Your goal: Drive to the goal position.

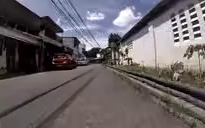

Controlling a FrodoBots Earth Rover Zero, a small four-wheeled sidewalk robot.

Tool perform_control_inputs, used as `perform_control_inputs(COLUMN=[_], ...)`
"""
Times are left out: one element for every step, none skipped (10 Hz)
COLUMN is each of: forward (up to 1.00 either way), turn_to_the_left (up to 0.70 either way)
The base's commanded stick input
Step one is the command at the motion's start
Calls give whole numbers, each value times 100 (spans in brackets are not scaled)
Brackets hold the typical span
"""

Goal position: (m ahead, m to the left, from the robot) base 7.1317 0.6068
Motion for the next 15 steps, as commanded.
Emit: perform_control_inputs(forward=[70, 70, 70, 70, 70, 70, 70, 70, 70, 70, 70, 70, 70, 70, 70], turn_to_the_left=[13, 13, 13, 13, 5, -20, -22, -22, -22, -22, -8, 13, 13, 13, 13])
